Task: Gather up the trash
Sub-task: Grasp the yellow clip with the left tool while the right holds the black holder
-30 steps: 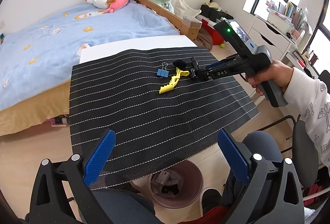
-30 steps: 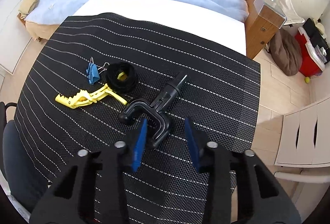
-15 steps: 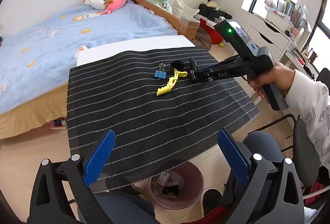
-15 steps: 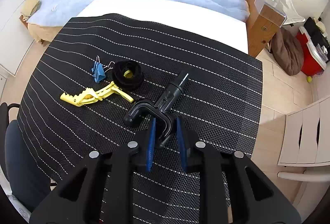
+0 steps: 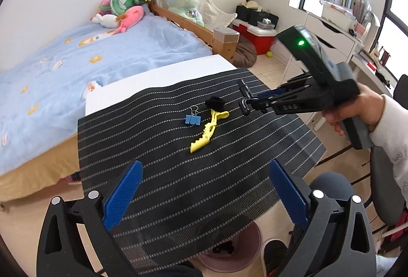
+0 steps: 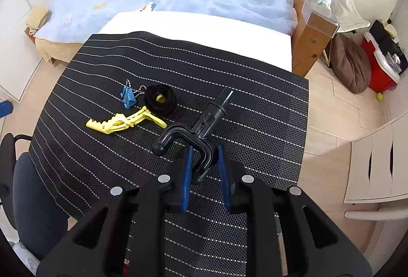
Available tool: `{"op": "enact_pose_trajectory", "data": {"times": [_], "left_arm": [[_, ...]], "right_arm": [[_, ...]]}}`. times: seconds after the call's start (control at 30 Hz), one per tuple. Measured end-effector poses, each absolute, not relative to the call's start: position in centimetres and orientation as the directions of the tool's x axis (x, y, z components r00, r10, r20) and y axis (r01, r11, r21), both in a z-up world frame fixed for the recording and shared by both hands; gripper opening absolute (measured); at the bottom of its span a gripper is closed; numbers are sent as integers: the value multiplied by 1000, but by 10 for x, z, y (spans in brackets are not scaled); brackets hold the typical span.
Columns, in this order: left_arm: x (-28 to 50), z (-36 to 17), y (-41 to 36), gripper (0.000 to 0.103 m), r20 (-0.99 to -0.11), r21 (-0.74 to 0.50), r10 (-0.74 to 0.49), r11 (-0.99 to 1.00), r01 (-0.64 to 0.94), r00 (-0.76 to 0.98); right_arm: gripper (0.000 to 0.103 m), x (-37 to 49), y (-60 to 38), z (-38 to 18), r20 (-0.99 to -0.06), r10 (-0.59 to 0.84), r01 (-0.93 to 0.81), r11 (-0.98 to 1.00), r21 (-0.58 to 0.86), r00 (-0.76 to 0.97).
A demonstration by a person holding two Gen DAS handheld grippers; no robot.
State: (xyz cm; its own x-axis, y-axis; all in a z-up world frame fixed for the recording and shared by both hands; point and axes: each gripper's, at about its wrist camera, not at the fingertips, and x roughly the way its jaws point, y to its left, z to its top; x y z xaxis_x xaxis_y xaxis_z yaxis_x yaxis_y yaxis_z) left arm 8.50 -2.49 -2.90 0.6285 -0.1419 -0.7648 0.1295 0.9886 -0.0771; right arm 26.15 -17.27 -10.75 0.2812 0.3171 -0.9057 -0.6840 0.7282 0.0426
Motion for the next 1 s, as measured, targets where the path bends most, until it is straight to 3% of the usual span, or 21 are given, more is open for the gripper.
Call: {"op": "enact_pose_trajectory", "data": {"times": [0.43, 0.83, 1.0], "left_arm": [[148, -41, -38, 95, -816, -58, -187, 968, 244, 546], [191, -81, -43, 95, -884, -27, -156, 958, 285, 440], [198, -95, -47, 62, -903, -30, -149, 957, 288, 402]], "right_arm": [[20, 256, -179, -96, -898, 333, -682, 729, 51, 289], [20, 255, -185, -95, -896, 340, -673, 737, 64, 287], [20, 255, -188, -99, -897, 341, -670, 739, 71, 281]]}}
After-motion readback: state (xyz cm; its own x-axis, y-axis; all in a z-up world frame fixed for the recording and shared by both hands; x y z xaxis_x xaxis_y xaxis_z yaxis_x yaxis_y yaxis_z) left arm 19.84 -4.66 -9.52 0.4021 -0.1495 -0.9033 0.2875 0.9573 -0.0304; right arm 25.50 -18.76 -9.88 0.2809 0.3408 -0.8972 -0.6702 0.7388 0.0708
